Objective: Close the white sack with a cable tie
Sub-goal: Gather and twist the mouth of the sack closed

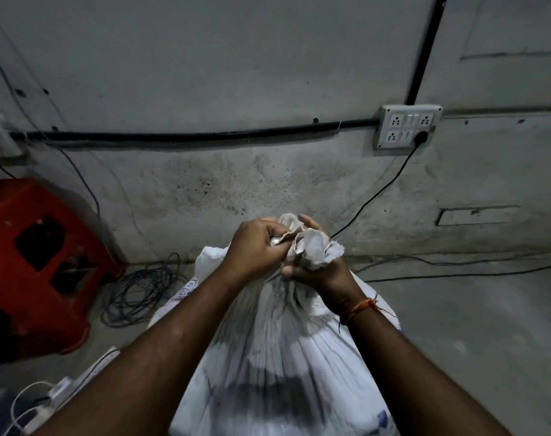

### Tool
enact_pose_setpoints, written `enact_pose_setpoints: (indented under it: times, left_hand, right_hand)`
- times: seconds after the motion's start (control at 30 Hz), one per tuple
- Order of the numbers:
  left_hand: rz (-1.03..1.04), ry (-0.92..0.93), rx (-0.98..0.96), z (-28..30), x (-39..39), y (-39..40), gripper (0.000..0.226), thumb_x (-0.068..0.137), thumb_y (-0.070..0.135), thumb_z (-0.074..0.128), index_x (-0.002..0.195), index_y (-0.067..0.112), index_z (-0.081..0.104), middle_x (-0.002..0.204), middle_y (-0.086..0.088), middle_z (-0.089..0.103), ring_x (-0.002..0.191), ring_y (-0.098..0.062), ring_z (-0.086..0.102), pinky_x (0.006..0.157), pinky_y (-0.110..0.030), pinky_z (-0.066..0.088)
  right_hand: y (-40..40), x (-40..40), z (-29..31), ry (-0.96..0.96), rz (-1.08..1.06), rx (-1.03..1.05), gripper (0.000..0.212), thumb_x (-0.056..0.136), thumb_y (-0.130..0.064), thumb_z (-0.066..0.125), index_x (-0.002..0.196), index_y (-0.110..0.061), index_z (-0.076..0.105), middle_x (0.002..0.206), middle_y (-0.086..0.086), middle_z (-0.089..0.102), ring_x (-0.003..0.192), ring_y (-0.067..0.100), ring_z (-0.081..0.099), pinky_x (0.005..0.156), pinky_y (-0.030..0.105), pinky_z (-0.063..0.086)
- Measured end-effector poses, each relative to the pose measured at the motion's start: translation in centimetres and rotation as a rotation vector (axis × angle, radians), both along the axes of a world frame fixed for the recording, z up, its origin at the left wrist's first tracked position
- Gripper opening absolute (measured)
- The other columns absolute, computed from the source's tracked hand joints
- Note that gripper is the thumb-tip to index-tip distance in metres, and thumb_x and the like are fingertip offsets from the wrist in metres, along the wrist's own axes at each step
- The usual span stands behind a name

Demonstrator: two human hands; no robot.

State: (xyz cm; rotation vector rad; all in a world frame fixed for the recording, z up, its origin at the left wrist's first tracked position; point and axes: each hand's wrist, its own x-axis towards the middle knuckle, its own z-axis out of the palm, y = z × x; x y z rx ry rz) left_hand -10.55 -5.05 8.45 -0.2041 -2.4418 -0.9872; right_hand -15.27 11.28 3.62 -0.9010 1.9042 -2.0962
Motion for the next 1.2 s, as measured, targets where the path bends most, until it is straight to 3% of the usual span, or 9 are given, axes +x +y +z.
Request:
enact_pose_setpoints:
  times: [0.2,0.37,0.47,0.7,0.8,0.9,0.97,1.07,1.2]
  left_hand:
    - [-0.209,-0.124,-0.054,-1.3,1.3,-1.3,0.01,0.085,0.027,0.063,0.086,0.021,0.071,0.082,-0.005,0.07,0.08,-0.008,0.068,0.075,-0.03,0.051]
    - [-0.218,-0.21,-0.351,-3.2,3.0,-4.7,0.048,0.068,0.031,0.048,0.109,0.014,0.067,0.107,-0.004,0.074,0.1,-0.024,0.066,0.082,-0.025,0.048]
    - [0.028,-0.158,-0.414,-6.0,3.4,-7.7,0.057,0.07,0.031,0.042,0.114,0.017,0.075,0.134,-0.005,0.069,0.125,-0.03,0.061,0.103,-0.044,0.05]
    - [0.192,-0.276,0.297,-8.7,5.5,-12.0,0.035,0.07,-0.002,0.048,0.084,0.006,0.078,0.105,-0.009,0.078,0.091,-0.002,0.07,0.084,-0.017,0.053]
    - [0.129,-0.368,0.598,-7.3,7.4,-11.6,0.028,0.067,0.004,0.047,0.067,0.015,0.072,0.062,-0.008,0.06,0.056,-0.02,0.052,0.052,-0.024,0.039]
    - [0.053,-0.451,0.598,-5.6,8.8,-11.4,0.023,0.058,0.012,0.051,0.059,0.017,0.074,0.055,-0.007,0.036,0.051,-0.021,0.028,0.049,-0.026,0.026]
    - [-0.032,-0.561,0.692,-5.1,9.8,-11.2,0.017,0.056,0.03,0.073,0.056,0.013,0.072,0.053,-0.005,0.05,0.044,-0.018,0.042,0.048,-0.031,0.034]
    - [-0.023,-0.851,0.885,-6.2,10.5,-11.3,0.058,0.091,0.057,0.062,0.102,0.003,0.08,0.101,-0.021,0.076,0.084,-0.031,0.07,0.071,-0.034,0.058]
    - [0.282,-0.655,0.548,-9.4,9.9,-12.6,0.011,0.083,0.027,0.08,0.086,0.017,0.078,0.083,-0.01,0.081,0.089,-0.036,0.076,0.079,-0.04,0.053]
  right_hand:
    - [0.2,0.6,-1.3,-0.025,-0.025,-0.157,0.018,0.067,-0.014,0.083,0.08,-0.014,0.069,0.082,0.007,0.071,0.082,0.023,0.065,0.085,0.045,0.053]
    - [1.3,0.1,-3.1,-0.21,-0.096,-0.241,0.019,0.056,-0.014,0.085,0.072,-0.02,0.075,0.084,0.0,0.073,0.088,0.022,0.066,0.093,0.042,0.049]
    - [1.8,0.0,-2.7,-0.128,-0.034,-0.145,0.015,0.059,-0.02,0.085,0.066,-0.022,0.072,0.077,-0.003,0.071,0.083,0.017,0.064,0.088,0.039,0.051]
    - [2.6,0.5,-2.8,-0.084,0.112,-0.181,0.029,0.069,0.013,0.061,0.06,-0.014,0.067,0.066,-0.004,0.069,0.065,0.008,0.064,0.068,0.019,0.052]
    - [2.8,0.4,-3.6,-0.131,0.084,-0.179,0.021,0.067,0.007,0.066,0.066,-0.013,0.07,0.07,0.0,0.07,0.068,0.013,0.064,0.071,0.026,0.051]
    - [3.3,0.0,-5.3,-0.19,0.03,-0.181,0.018,0.065,0.001,0.073,0.072,-0.016,0.071,0.076,0.005,0.069,0.074,0.018,0.063,0.077,0.035,0.051]
    - [3.6,-0.3,-6.3,-0.234,-0.016,-0.146,0.022,0.063,-0.008,0.079,0.082,-0.012,0.069,0.084,0.011,0.067,0.08,0.023,0.061,0.081,0.041,0.048]
    - [4.1,-0.2,-7.1,-0.244,-0.019,-0.089,0.029,0.066,-0.006,0.079,0.091,0.0,0.065,0.088,0.013,0.067,0.083,0.023,0.063,0.081,0.04,0.05]
    - [4.5,0.2,-7.2,-0.274,-0.051,-0.114,0.055,0.06,-0.015,0.083,0.104,0.012,0.063,0.095,0.017,0.069,0.088,0.026,0.065,0.084,0.042,0.051]
